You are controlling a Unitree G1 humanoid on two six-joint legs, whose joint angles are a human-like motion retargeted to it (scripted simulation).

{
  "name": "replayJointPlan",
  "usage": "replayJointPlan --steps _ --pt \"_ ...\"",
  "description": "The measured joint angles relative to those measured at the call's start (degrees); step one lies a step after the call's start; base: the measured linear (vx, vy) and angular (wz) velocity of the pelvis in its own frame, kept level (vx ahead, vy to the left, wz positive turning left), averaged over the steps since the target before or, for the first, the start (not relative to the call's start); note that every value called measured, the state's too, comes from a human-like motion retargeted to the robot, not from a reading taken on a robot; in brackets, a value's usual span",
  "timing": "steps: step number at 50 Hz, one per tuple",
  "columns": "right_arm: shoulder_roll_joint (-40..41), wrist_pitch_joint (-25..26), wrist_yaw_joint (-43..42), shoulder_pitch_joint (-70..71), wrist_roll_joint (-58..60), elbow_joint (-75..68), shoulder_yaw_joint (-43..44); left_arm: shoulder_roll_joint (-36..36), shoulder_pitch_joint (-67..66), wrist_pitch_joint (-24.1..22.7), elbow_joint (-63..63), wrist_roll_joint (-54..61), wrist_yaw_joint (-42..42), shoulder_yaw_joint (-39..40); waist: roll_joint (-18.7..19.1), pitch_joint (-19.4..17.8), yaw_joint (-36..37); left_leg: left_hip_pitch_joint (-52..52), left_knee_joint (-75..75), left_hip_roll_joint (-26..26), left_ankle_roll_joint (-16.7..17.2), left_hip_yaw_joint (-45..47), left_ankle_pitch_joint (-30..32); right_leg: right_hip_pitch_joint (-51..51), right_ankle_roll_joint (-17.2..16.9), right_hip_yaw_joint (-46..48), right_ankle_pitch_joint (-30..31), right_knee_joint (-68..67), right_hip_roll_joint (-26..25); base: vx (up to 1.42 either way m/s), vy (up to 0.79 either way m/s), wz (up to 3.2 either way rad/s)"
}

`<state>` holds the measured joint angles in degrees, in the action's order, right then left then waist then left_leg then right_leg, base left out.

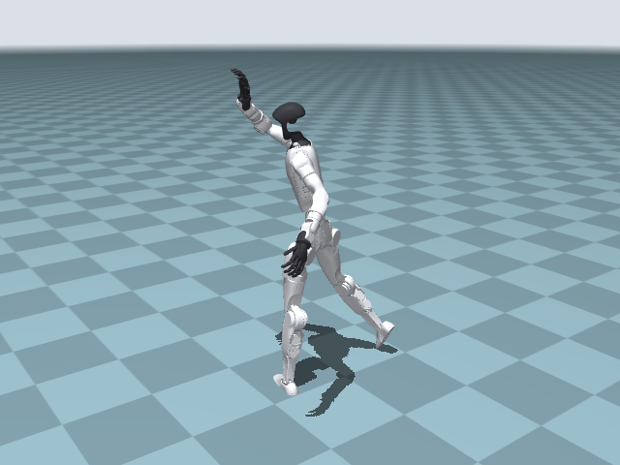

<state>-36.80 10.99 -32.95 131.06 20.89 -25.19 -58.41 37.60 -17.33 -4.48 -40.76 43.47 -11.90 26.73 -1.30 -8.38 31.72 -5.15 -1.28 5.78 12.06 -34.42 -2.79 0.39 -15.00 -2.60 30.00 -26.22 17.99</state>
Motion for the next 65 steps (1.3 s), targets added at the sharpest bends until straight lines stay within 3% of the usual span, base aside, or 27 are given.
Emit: replayJointPlan --steps 7,13,20,26,30,37,40,45,50,58,65 --pt "-2.99 -2.4 6.12 -3.18 12.11 19.39 -9.86 -7.39 7.16 1.96 -20.97 2.96 -5.46 0.3 -2.63 -1.0 1.3 0.06 0.78 1.35 -0.57 0.16 0.62 1.98 0.0 -1.19 0.0 3.94 -1.23 0.0 -0.04 -0.02" --pt "-12.06 -6.45 8.68 -16.44 14.65 38.98 -10.25 -14.84 10.78 1.43 -23.27 -0.08 -11.83 -1.12 -5.77 -3.5 1.21 0.71 -0.34 -0.85 -2.21 3.41 0.37 3.4 0.0 4.33 -6.5 4.64 3.5 -0.06 -0.04 -0.42" --pt "-25.69 -9.04 5.81 -50.4 10.47 50.37 5.44 -21.47 14.1 1.26 -12.36 -9.95 -18.97 -9.99 -7.28 -3.52 -0.67 1.27 -2.7 -0.95 -3.15 9.85 -1.29 4.84 2.21 19.62 -18.07 4.32 8.82 -0.1 -0.16 -0.84" --pt "-26.57 -11.86 4.24 -90.68 3.13 51.33 28.61 -20.85 19.71 1.48 2.46 -26.03 -26.6 -17.63 -6.86 -1.62 -3.85 1.29 -6.78 1.98 -2.76 19.31 -3.51 4.79 1.97 29.59 -26.68 7.93 9.24 -0.11 -0.29 -1.48" --pt "-22.03 -12.91 4.51 -109.42 1.77 49.3 39.13 -16.97 26.8 1.43 11.83 -35.76 -30.95 -17.56 -5.17 -1.25 -9.63 2.76 -8.28 4.69 -1.81 26.33 -3.28 4.43 0.81 27.47 -30.67 12.54 6.95 -0.09 -0.36 -1.52" --pt "-15.11 -13.22 3.69 -130.68 1.64 42.54 51.08 -2.46 43.66 4.59 17.03 -48.94 -34.78 -20.49 0.02 -2.85 -25.85 6.71 -8.45 9.95 0.48 34.85 2.7 2.63 1.76 17.82 -33.2 16.28 1.37 -0.05 -0.36 -1.22" --pt "-14.44 -13.21 3.08 -136.37 1.34 38.05 54.84 5.02 51.41 6.81 11.73 -54.01 -34.81 -27.1 2.28 -4.49 -33.72 7.43 -10.13 11.59 1.76 36.83 6.03 2.45 1.82 15.24 -32.94 16.79 -0.52 -0.03 -0.29 -0.88" --pt "-14.72 -12.58 0.84 -139.88 -2.35 29.05 58.87 15.79 63.4 9.37 -7.14 -59.62 -32.75 -45.51 4.3 -8.02 -45.35 8.37 -11.66 12.95 2.39 39.75 12.21 0.57 2.53 10.03 -32.33 16.68 -2.67 -0.02 -0.23 -0.96" --pt "-15.0 -13.46 -0.11 -140.52 -15.3 18.83 60.75 21.47 64.98 9.33 -23.09 -59.02 -27.57 -58.3 5.52 -9.29 -53.59 7.63 -15.64 13.3 2.04 41.59 16.18 -4.78 3.5 2.34 -31.99 14.16 -4.58 0.03 -0.14 -1.34" --pt "-16.51 -11.67 1.93 -146.4 -32.33 1.27 72.26 26.14 54.48 8.25 -23.99 -46.95 -11.06 -49.89 5.82 -11.2 -59.67 6.46 -21.72 9.42 2.94 37.48 20.76 -8.41 3.36 -8.24 -29.45 16.39 -5.35 0.04 -0.01 -1.2" --pt "-22.7 -9.64 4.53 -151.85 -38.58 -12.46 89.34 31.05 43.48 6.42 -14.04 -47.28 -7.31 -40.14 3.09 -13.53 -63.09 5.97 -23.41 4.71 2.94 38.67 21.13 -10.82 1.44 -11.83 -28.45 15.62 -1.74 -0.04 0.13 -0.35"
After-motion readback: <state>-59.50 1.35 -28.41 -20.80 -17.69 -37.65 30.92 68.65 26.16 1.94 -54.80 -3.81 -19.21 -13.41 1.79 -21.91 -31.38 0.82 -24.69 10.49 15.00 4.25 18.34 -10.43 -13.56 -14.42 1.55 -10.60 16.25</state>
